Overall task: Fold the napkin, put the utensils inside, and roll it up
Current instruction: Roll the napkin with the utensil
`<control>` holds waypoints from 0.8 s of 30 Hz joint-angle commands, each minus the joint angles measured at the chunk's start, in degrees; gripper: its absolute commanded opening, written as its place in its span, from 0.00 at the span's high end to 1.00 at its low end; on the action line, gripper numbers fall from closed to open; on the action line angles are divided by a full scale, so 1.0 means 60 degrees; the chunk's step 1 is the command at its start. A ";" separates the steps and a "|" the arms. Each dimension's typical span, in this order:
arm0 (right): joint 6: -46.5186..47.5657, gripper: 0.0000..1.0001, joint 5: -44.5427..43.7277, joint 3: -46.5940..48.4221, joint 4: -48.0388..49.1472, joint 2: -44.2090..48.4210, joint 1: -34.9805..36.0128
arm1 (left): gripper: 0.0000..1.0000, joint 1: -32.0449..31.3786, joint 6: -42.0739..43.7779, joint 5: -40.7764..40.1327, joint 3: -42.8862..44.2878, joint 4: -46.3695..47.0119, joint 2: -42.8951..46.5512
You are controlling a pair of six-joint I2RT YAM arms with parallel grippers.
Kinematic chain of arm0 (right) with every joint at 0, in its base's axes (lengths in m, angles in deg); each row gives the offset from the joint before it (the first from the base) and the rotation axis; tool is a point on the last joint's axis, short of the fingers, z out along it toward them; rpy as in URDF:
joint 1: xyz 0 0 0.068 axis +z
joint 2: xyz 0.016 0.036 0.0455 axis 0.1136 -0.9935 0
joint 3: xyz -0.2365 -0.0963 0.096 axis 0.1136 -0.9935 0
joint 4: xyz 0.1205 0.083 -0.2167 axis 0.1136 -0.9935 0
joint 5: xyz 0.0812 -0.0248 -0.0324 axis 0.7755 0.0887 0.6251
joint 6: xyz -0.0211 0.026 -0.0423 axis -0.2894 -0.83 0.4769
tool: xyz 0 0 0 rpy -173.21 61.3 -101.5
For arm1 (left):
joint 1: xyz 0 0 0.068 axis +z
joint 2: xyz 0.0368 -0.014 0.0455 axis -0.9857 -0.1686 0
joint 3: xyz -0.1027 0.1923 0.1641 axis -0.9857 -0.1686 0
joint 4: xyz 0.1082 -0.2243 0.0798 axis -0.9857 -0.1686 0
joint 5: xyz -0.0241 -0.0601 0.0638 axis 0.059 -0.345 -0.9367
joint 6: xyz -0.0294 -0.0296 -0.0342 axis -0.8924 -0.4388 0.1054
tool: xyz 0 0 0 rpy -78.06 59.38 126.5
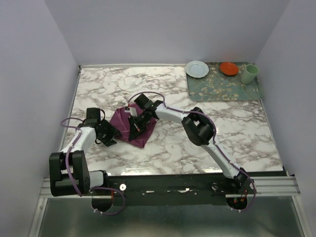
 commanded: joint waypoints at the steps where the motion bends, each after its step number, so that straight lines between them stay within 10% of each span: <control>1: 0.0171 0.99 -0.0703 -0.0210 -0.0812 -0.0816 0.0034 | 0.42 -0.0093 -0.0599 -0.0180 -0.0208 0.0491 -0.0307; 10: 0.0024 1.00 -0.0468 -0.0254 -0.0695 -0.0875 0.0034 | 0.51 -0.0152 -0.1245 -0.0852 -0.0779 0.1560 -0.0542; 24: 0.0316 0.94 -0.0701 -0.0210 -0.0943 -0.0334 0.0064 | 1.00 -0.0181 -0.0557 -0.1395 -0.0562 0.1298 -0.0937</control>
